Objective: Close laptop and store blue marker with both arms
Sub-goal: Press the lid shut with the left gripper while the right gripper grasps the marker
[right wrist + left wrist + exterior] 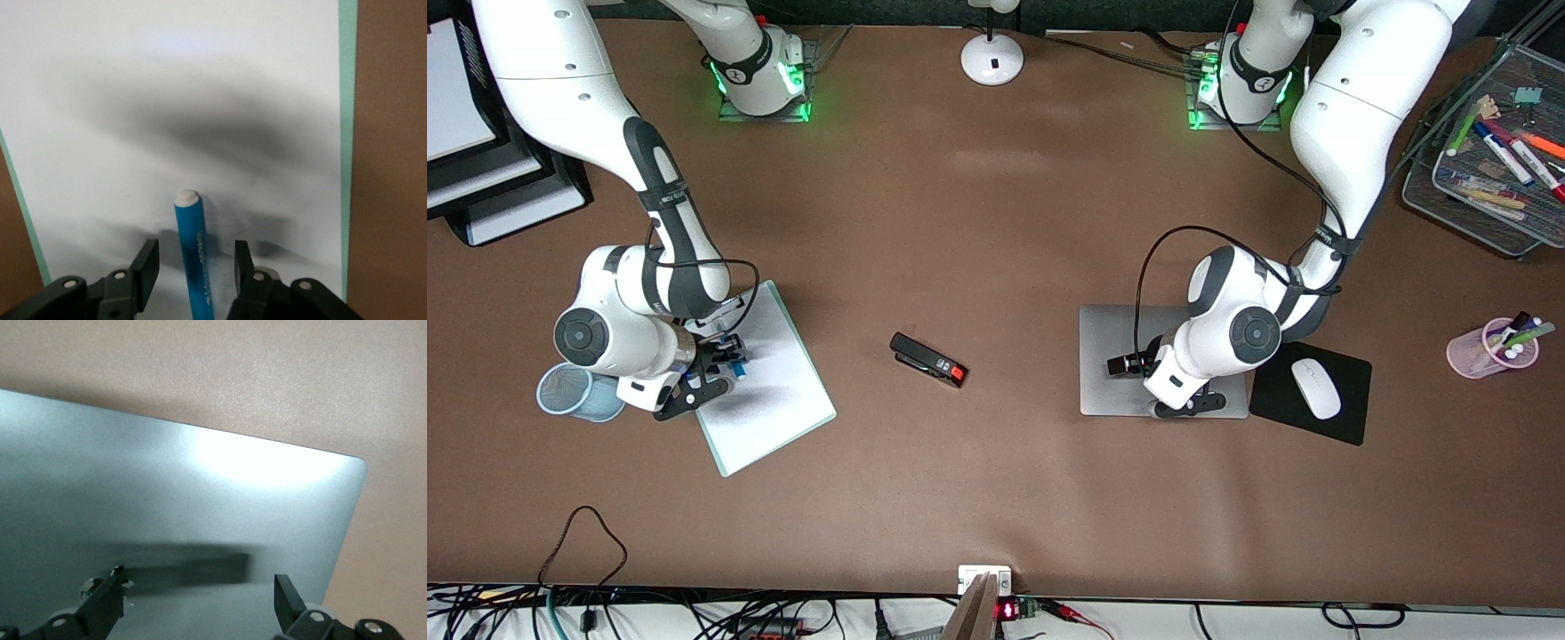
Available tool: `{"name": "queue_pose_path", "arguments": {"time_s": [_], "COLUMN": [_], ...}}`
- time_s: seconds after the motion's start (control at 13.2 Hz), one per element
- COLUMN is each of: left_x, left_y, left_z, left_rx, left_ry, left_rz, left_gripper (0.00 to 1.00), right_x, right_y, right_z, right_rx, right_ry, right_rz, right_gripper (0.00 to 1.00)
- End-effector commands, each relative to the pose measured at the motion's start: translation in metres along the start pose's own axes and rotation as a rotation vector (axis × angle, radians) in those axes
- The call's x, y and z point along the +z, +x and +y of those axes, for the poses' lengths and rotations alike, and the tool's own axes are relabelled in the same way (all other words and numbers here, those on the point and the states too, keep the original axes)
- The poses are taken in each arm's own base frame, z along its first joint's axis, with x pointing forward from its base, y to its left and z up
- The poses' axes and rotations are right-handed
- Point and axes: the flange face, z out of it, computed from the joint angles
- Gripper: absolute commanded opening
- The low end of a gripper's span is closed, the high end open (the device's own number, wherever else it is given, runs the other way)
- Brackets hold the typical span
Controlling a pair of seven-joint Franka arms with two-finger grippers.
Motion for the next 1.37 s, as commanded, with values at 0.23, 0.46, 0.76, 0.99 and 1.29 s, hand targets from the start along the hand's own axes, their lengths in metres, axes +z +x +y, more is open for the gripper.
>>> {"name": "queue_pose_path", "arguments": {"time_s": [0.23, 0.46, 0.76, 0.99, 1.29], "left_x": [-0.004, -0.016, -0.025, -0.023, -0.023], "left_y": [0.004, 0.006, 0.006, 0.006, 0.007], "left_z": [0.005, 0.005, 0.009, 0.01, 0.008], "left_rx": [0.01, 0.011, 0.02, 0.034, 0.04], "left_ry": [-0.001, -0.003, -0.005, -0.004, -0.005], "left_rz": [0.014, 0.028, 0.041, 0.041, 0.043], "left_gripper": [1.0, 1.0, 1.0, 1.0, 1.0], "right_x": [0.009, 0.01, 0.009, 0.009, 0.009], "right_y": [-0.001, -0.002, -0.002, -0.002, -0.002], "right_z": [-0.002, -0.002, -0.002, -0.001, 0.0], "right_rx": [-0.011, -0.01, -0.008, -0.007, -0.004], "right_ry": [0.012, 0.013, 0.014, 0.014, 0.014], "right_rz": [-0.002, -0.003, -0.003, -0.003, -0.003], "right_gripper": [0.54, 0.43, 0.36, 0.32, 0.28]}}
